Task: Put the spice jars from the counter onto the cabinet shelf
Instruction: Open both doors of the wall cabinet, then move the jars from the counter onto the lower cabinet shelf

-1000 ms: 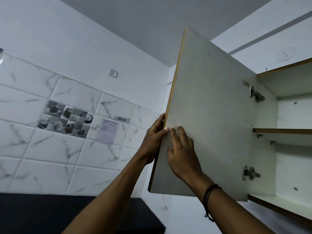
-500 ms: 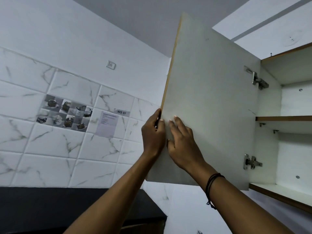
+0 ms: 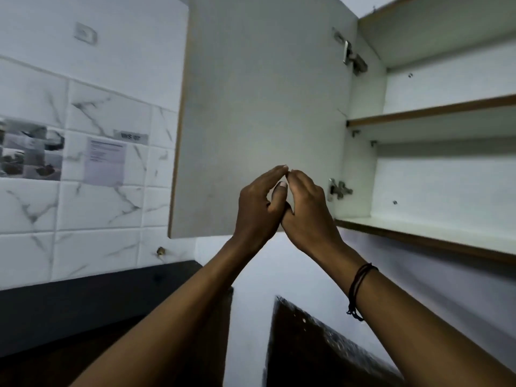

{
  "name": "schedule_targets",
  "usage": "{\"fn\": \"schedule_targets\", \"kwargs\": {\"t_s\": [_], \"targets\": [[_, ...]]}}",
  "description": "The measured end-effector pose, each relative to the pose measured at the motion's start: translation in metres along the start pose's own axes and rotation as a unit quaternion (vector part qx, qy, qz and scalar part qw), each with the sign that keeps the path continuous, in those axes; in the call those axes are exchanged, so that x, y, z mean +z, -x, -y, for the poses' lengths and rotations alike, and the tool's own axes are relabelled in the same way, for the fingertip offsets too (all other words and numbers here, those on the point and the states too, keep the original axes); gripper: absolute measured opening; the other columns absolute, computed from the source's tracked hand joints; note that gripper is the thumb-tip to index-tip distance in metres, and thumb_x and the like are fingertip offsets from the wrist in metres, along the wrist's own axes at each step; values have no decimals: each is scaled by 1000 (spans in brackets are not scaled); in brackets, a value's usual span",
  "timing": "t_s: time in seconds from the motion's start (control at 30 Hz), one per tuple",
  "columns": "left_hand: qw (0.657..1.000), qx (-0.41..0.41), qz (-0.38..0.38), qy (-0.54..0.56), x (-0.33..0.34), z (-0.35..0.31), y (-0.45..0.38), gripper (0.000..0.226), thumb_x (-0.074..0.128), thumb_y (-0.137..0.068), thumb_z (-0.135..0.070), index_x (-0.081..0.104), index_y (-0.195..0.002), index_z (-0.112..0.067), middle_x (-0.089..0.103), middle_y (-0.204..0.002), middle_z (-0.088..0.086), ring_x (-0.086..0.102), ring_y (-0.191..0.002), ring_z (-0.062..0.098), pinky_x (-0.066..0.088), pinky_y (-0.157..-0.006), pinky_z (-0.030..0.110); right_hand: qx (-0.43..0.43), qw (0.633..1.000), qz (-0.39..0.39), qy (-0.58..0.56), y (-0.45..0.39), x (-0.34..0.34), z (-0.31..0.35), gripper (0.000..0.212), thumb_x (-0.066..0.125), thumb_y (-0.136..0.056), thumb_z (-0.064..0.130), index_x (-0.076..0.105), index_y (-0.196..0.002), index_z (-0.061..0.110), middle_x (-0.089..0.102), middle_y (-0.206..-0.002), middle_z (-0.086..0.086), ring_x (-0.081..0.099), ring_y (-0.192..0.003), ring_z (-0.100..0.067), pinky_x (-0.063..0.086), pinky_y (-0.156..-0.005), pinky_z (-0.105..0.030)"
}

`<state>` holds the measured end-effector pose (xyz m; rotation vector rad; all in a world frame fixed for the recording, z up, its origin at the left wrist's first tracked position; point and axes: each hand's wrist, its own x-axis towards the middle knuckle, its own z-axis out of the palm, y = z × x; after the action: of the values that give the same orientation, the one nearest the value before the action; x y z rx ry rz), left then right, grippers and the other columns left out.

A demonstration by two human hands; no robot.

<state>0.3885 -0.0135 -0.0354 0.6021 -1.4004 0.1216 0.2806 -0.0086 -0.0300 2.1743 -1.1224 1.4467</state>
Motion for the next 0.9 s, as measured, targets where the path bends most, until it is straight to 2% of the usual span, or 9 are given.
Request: {"fn": "schedule_targets", "kwargs": {"t_s": [0.1,0.2,0.27,0.37,0.47,0.53,0.67,0.77,0.9], "targets": [[995,-48,73,52,36,-2,44,36,52,-92,-18,72,-122,-13,72,-118,-8,65,-107,0,48,-90,12,45,999,-1,-2,48,-10,-33,34,50,-93,17,51,-127,17,50,-137,0,45,-126,-28,42,-99,-31],[981,-108,139,79,71,4,94,33,53,-94,-18,72,-121,-16,76,-110,-4,68,-96,7,47,-79,13,125,992,23,10,100,-11,-67,28,48,-92,17,52,-119,17,51,-129,0,47,-120,-29,43,-94,-38],[968,-154,177,90,87,14,127,32,54,-96,-16,71,-123,-15,76,-113,4,68,-100,15,49,-82,21,173,983,52,20,133,-7,-83,29,47,-92,18,51,-121,16,50,-130,-1,46,-121,-30,42,-94,-38],[943,-201,248,93,111,26,196,33,54,-97,-14,69,-127,-12,71,-126,3,65,-115,10,48,-98,21,264,958,106,41,198,4,-111,38,46,-93,20,47,-131,15,47,-136,-4,43,-125,-31,42,-97,-40],[917,-224,316,91,125,36,267,37,50,-96,-15,67,-129,-9,68,-130,7,61,-121,10,47,-104,23,344,923,160,60,264,16,-134,46,46,-92,20,44,-137,13,45,-138,-11,46,-124,-34,43,-99,-41],[908,-233,339,85,133,44,301,38,50,-94,-12,67,-128,-8,69,-129,10,62,-119,12,48,-103,23,373,907,186,59,294,24,-144,47,46,-92,19,43,-138,12,46,-137,-13,47,-124,-33,44,-101,-44],[902,-230,358,81,145,59,348,35,53,-92,-7,70,-123,-8,71,-123,10,58,-109,-2,43,-92,6,397,890,214,71,337,35,-159,43,46,-92,17,45,-134,9,48,-136,-15,47,-124,-37,40,-105,-49],[881,-251,396,57,147,73,384,38,52,-92,-14,68,-126,-9,70,-127,9,60,-116,8,43,-98,14,429,868,242,68,369,49,-166,44,47,-92,17,44,-135,10,45,-140,-16,46,-125,-40,40,-105,-51],[846,-279,453,23,129,92,439,40,50,-93,-18,67,-128,-11,70,-126,8,63,-114,15,45,-95,21,475,827,296,47,418,75,-162,45,48,-93,18,41,-137,12,42,-142,-16,43,-129,-37,39,-107,-49]]}}
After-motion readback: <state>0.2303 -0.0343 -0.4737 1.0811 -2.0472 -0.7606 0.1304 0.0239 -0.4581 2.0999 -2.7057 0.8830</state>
